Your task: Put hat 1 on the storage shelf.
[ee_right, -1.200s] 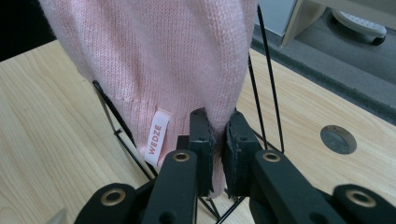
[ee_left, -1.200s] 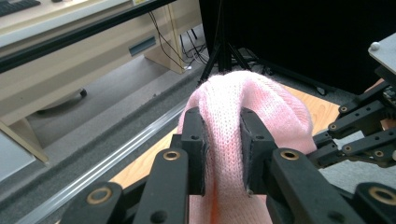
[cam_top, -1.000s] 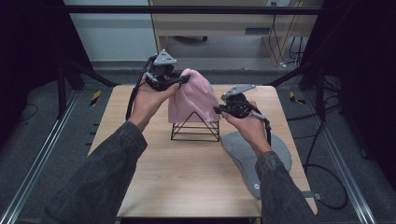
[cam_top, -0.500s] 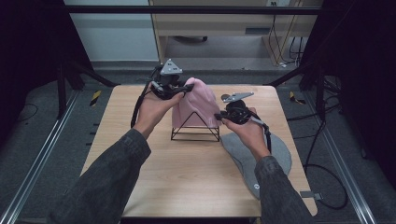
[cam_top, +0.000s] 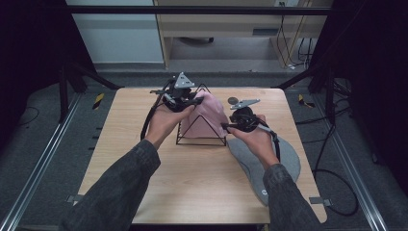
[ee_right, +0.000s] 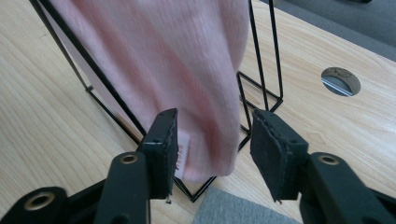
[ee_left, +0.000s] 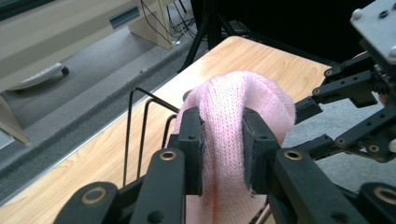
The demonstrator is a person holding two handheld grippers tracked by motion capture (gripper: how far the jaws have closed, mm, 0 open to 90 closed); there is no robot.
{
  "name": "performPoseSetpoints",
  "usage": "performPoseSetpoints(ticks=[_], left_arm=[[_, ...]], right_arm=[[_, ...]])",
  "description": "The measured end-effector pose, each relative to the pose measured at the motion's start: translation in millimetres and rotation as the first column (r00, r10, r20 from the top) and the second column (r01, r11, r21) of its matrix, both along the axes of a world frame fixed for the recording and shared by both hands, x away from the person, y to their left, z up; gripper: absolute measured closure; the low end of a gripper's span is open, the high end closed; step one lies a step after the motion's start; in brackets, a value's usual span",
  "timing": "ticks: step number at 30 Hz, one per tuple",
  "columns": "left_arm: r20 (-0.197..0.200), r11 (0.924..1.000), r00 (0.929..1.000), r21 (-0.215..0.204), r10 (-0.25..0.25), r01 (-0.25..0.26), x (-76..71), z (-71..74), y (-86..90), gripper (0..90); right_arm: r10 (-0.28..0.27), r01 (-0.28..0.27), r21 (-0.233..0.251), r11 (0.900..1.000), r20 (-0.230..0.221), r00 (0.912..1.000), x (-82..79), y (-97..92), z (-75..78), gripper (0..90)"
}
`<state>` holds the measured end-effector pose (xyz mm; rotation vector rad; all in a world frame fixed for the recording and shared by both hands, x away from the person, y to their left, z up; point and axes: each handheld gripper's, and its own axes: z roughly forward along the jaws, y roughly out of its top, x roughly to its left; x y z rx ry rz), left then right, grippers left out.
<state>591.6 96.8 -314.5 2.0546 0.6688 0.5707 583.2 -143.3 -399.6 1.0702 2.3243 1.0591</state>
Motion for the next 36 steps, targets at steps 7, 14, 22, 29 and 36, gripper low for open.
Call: performPoseSetpoints(ticks=[7,14,22,29,36], left_arm=[[-0.006,1.0000,1.0000,0.002,-0.004,0.004,1.0,-4.8,-2.4,71.5],[-0.015,0.9999,0.9999,0.014,-0.003,0.003,2.2,-9.6,-3.0,71.0],[-0.035,0.9998,0.9994,0.020,0.001,0.000,3.0,-11.8,-2.0,71.2],[-0.052,0.9998,0.9987,0.019,-0.002,0.003,2.4,-12.4,-1.6,71.2],[-0.078,0.9999,0.9969,0.014,-0.005,0.006,0.6,-17.5,-0.3,70.7]], right_arm=[[-0.011,0.011,-0.023,0.9997,-0.002,0.9999,0.0,2.6,-4.3,45.0],[-0.025,0.025,-0.025,0.9994,-0.005,0.9997,0.2,-0.1,-4.9,44.4],[-0.047,0.047,-0.023,0.9986,-0.005,0.9989,-0.2,-8.7,-3.3,44.4],[-0.065,0.065,-0.017,0.9977,-0.002,0.9979,-1.5,-16.1,0.3,44.9],[-0.085,0.085,-0.020,0.9962,-0.005,0.9963,-4.3,-28.3,0.5,44.8]])
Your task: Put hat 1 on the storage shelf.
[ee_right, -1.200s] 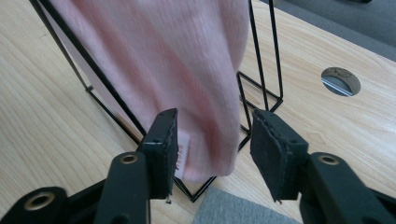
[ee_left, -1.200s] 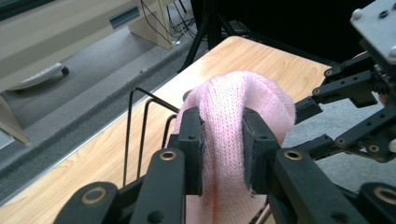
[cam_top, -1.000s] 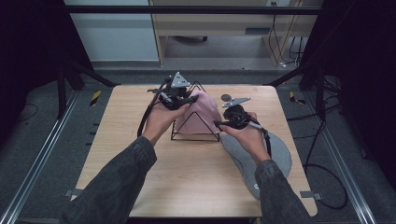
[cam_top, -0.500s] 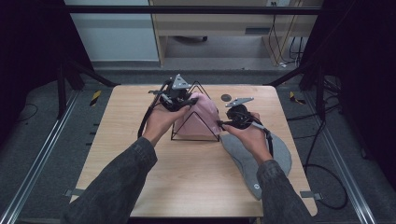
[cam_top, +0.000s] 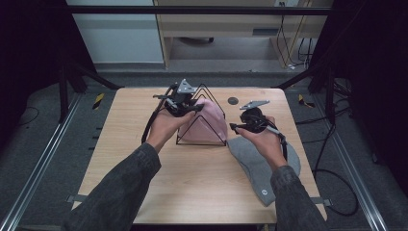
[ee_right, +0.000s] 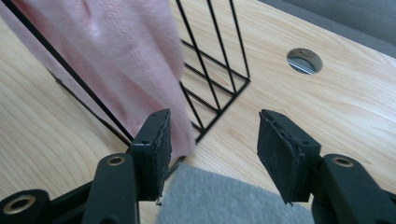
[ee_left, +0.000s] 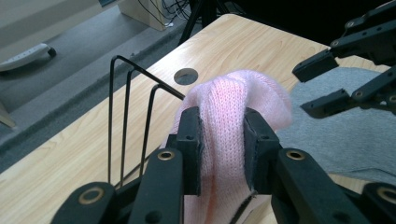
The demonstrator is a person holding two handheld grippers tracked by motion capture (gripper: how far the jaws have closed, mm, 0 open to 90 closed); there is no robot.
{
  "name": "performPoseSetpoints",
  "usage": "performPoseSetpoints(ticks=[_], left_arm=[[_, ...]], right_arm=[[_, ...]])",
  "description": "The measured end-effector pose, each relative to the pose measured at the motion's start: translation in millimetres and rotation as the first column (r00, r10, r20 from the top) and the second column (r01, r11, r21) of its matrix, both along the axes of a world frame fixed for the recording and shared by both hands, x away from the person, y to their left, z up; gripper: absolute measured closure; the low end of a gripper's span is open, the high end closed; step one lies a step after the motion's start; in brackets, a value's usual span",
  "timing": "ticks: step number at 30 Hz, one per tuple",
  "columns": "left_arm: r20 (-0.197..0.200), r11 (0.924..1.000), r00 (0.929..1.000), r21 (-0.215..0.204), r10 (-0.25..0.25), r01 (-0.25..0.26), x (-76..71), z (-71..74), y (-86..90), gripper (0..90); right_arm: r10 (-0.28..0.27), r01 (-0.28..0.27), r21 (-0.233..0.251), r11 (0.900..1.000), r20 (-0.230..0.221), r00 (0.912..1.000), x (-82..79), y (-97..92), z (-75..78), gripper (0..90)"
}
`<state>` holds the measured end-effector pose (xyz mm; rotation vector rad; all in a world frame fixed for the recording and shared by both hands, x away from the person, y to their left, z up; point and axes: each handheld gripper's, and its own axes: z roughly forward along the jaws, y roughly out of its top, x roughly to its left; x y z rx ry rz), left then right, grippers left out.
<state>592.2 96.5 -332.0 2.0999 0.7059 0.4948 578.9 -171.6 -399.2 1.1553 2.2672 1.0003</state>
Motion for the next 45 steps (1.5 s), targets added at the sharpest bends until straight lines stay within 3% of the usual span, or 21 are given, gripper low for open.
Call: performPoseSetpoints(ticks=[8,11,15,21,24,27,31,35,38,40,41,42,43,45], left_arm=[[-0.008,0.9992,1.0000,-0.040,0.003,-0.003,-3.9,0.2,4.8,56.1],[0.004,0.9979,1.0000,-0.064,0.007,-0.007,-9.8,2.6,8.6,48.2],[0.025,0.9979,0.9995,-0.062,0.017,-0.015,-18.1,8.0,14.7,41.4],[0.042,0.9972,0.9985,-0.069,0.034,-0.031,-30.5,12.2,34.1,33.4],[0.044,0.9967,0.9978,-0.067,0.049,-0.046,-37.5,7.3,48.8,30.7],[0.026,0.9966,0.9981,-0.063,0.055,-0.053,-45.2,-2.4,64.4,24.0],[0.015,0.9977,0.9977,-0.013,0.066,-0.066,-56.7,-21.9,82.3,19.6],[0.003,0.9957,0.9964,0.035,0.085,-0.085,-74.3,-48.1,103.0,16.2],[-0.006,0.9947,0.9958,0.048,0.092,-0.091,-82.9,-59.8,110.4,14.5],[-0.028,0.9939,0.9952,0.061,0.093,-0.092,-91.0,-71.6,117.7,13.4],[-0.049,0.9924,0.9936,0.075,0.102,-0.098,-98.1,-82.5,125.9,12.1],[-0.049,0.9924,0.9936,0.075,0.102,-0.098,-98.1,-82.5,125.9,12.0],[-0.062,0.9899,0.9913,0.089,0.116,-0.110,-104.6,-93.3,133.4,11.9],[-0.064,0.9877,0.9900,0.103,0.125,-0.118,-107.8,-98.4,137.2,11.9]], right_arm=[[-0.066,0.066,0.007,0.9978,-0.004,0.9978,-3.4,-28.9,3.3,42.3],[-0.092,0.092,0.013,0.9957,-0.012,0.9957,-5.1,-39.8,3.0,39.7],[-0.127,0.128,0.016,0.9917,-0.021,0.9916,-7.7,-53.3,1.3,37.3],[-0.168,0.168,0.007,0.9858,-0.020,0.9856,-13.5,-72.7,-0.8,34.6],[-0.187,0.187,0.003,0.9823,-0.028,0.9820,-17.0,-83.5,-4.4,33.8],[-0.209,0.210,0.011,0.9777,-0.047,0.9768,-20.8,-93.2,-9.8,31.4],[-0.213,0.216,0.022,0.9762,-0.073,0.9742,-25.8,-104.5,-18.8,29.0],[-0.232,0.235,0.026,0.9717,-0.075,0.9697,-32.2,-117.6,-25.0,38.4],[-0.236,0.239,0.024,0.9708,-0.079,0.9685,-35.0,-124.6,-27.3,42.6],[-0.252,0.255,0.013,0.9670,-0.095,0.9630,-37.5,-131.1,-30.4,45.1],[-0.271,0.274,0.006,0.9618,-0.115,0.9557,-39.5,-137.7,-34.4,47.7],[-0.271,0.274,0.006,0.9618,-0.115,0.9557,-39.5,-137.7,-34.4,47.7],[-0.289,0.292,-0.004,0.9565,-0.133,0.9479,-40.8,-143.8,-39.4,49.2],[-0.295,0.297,-0.008,0.9550,-0.139,0.9454,-41.4,-147.1,-41.7,49.9]])
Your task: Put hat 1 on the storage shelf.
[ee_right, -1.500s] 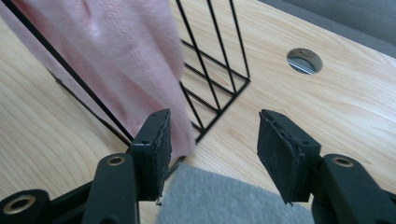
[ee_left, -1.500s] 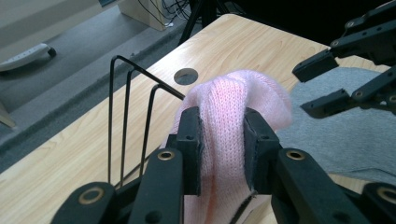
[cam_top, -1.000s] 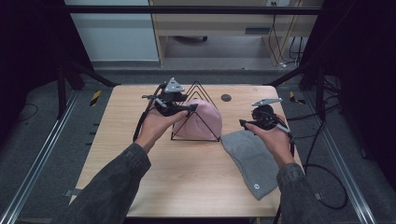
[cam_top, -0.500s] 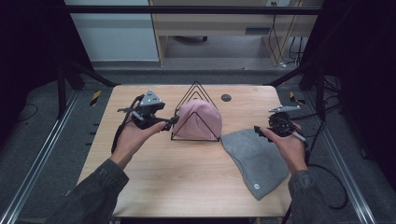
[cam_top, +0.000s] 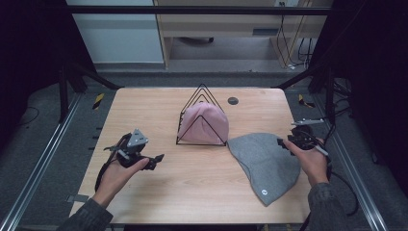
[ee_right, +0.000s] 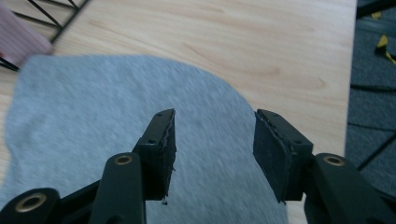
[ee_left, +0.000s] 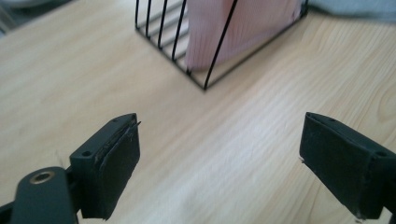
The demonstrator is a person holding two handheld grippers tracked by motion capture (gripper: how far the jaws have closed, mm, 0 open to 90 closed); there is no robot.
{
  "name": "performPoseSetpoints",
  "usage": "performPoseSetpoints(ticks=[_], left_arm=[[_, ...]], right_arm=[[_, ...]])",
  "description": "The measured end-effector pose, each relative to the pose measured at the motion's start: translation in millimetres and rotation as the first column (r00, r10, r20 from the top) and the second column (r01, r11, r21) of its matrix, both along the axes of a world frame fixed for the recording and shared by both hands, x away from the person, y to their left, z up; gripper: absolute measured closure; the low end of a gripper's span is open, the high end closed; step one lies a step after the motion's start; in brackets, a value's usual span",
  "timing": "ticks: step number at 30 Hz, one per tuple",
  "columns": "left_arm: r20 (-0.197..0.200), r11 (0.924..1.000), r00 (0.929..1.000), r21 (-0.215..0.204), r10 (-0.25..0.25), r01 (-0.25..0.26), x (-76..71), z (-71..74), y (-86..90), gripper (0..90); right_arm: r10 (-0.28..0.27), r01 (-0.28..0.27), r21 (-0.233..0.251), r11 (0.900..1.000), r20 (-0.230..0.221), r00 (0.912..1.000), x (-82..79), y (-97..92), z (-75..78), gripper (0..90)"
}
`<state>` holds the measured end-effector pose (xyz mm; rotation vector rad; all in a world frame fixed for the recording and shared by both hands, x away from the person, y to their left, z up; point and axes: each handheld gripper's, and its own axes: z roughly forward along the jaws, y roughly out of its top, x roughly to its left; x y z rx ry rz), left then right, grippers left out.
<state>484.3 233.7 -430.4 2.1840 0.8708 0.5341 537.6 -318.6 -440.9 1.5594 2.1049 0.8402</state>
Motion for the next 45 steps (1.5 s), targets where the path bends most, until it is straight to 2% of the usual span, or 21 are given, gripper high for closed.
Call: performPoseSetpoints(ticks=[5,11,16,25,36,40,41,43,45], left_arm=[[-0.025,0.9983,0.9994,0.055,0.023,-0.022,-17.0,-18.2,20.9,11.8],[-0.043,0.9964,0.9971,0.060,0.062,-0.060,-39.9,-22.4,42.8,11.0],[-0.054,0.9938,0.9933,0.048,0.102,-0.100,-39.4,-24.3,50.9,10.9],[-0.062,0.9922,0.9913,0.054,0.116,-0.113,-36.6,-26.9,54.2,10.9],[-0.061,0.9923,0.9921,0.064,0.110,-0.106,-36.9,-27.1,53.6,11.1],[-0.060,0.9918,0.9922,0.073,0.110,-0.105,-36.6,-27.1,53.9,11.3],[-0.060,0.9917,0.9922,0.075,0.110,-0.105,-36.5,-27.4,53.8,11.3],[-0.060,0.9916,0.9922,0.076,0.109,-0.105,-36.5,-27.4,53.7,11.4],[-0.059,0.9914,0.9922,0.079,0.110,-0.105,-36.5,-27.4,53.8,11.5]], right_arm=[[-0.048,0.048,0.003,0.9989,-0.036,0.9982,-1.6,-16.9,-13.1,51.9],[-0.079,0.081,0.023,0.9964,-0.069,0.9944,-5.7,-32.6,-30.4,51.5],[-0.081,0.083,0.029,0.9961,-0.075,0.9939,-6.4,-37.2,-33.6,49.8],[-0.066,0.069,0.028,0.9972,-0.110,0.9917,-5.7,-35.2,-41.4,49.3],[-0.052,0.054,0.016,0.9984,-0.114,0.9922,-7.0,-33.1,-44.1,51.3],[-0.036,0.036,-0.003,0.9993,-0.117,0.9925,-8.7,-30.5,-43.4,57.8],[-0.024,0.024,-0.006,0.9997,-0.115,0.9930,-9.4,-28.8,-43.3,64.0],[-0.013,0.012,-0.012,0.9999,-0.114,0.9934,-9.6,-28.3,-43.3,67.3],[-0.002,0.001,-0.004,1.0000,-0.115,0.9933,-9.7,-26.7,-43.0,75.9]])
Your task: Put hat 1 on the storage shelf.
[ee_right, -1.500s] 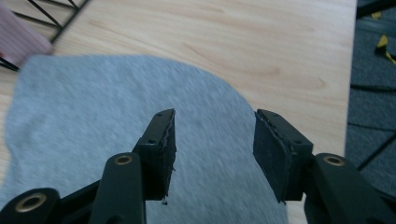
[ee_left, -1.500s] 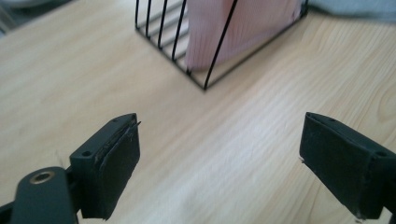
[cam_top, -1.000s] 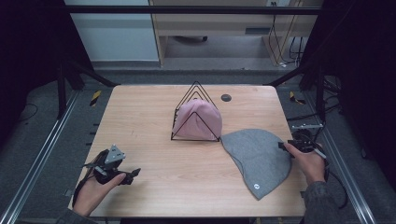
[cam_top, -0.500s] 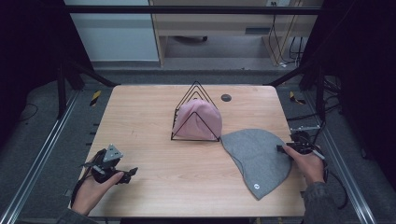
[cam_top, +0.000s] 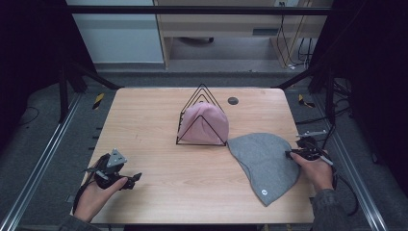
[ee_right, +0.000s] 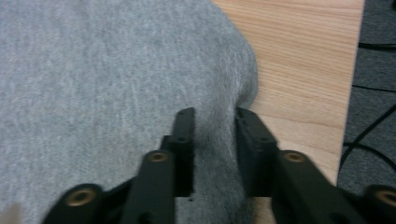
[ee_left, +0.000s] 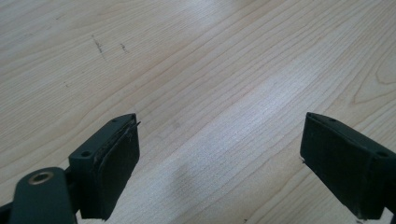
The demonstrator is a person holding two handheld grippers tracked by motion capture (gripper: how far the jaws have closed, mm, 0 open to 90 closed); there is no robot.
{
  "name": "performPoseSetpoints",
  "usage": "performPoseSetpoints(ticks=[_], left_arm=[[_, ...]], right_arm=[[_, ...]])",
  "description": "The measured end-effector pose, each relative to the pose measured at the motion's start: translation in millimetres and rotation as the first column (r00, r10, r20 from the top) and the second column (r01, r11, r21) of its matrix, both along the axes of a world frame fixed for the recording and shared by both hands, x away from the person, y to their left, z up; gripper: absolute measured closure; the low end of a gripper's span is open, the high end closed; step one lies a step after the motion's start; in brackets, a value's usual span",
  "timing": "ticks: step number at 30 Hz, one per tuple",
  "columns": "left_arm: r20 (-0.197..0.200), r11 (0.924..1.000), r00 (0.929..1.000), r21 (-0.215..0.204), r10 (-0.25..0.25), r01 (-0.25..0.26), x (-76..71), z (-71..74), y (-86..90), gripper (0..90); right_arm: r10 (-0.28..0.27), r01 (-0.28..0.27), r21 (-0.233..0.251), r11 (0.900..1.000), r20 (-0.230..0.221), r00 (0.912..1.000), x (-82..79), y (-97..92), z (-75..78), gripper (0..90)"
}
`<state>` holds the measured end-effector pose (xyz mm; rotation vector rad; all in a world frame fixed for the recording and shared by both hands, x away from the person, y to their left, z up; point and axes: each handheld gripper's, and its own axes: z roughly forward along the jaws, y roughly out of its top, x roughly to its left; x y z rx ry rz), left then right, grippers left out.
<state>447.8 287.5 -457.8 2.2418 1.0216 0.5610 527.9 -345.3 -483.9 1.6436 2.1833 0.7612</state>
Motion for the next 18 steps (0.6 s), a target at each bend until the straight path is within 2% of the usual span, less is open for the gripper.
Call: performPoseSetpoints(ticks=[1,5,9,11,14,16,18], left_arm=[[0.000,1.0000,1.0000,0.001,0.000,0.000,0.0,0.0,0.2,11.5],[-0.003,1.0000,1.0000,0.001,0.001,-0.001,0.3,-0.6,0.6,11.5],[-0.007,1.0000,1.0000,0.001,-0.002,0.002,0.6,-1.0,0.5,11.5],[-0.015,1.0000,0.9999,0.003,-0.007,0.007,0.8,-1.5,-0.2,11.5],[-0.026,0.9998,0.9995,0.008,-0.019,0.019,0.6,-2.6,-1.7,11.4],[-0.025,0.9998,0.9994,0.000,-0.022,0.022,0.1,-2.8,-3.1,11.1],[-0.034,0.9992,0.9987,-0.011,-0.039,0.038,-0.5,-2.7,-4.2,11.0]], right_arm=[[0.007,-0.007,-0.003,1.0000,0.008,0.9999,-0.3,1.6,0.3,82.3],[0.021,-0.022,0.003,0.9998,0.020,0.9996,-1.8,3.7,3.1,85.0],[0.055,-0.055,0.004,0.9985,0.084,0.9949,-9.5,9.1,18.8,85.6],[0.089,-0.087,-0.018,0.9960,0.127,0.9879,-15.8,13.8,31.7,85.6],[0.125,-0.122,-0.024,0.9922,0.184,0.9750,-26.0,22.3,53.1,85.7],[0.157,-0.151,-0.042,0.9876,0.218,0.9633,-32.3,29.9,68.5,85.7],[0.199,-0.189,-0.062,0.9799,0.251,0.9473,-38.5,38.3,85.3,85.7]])
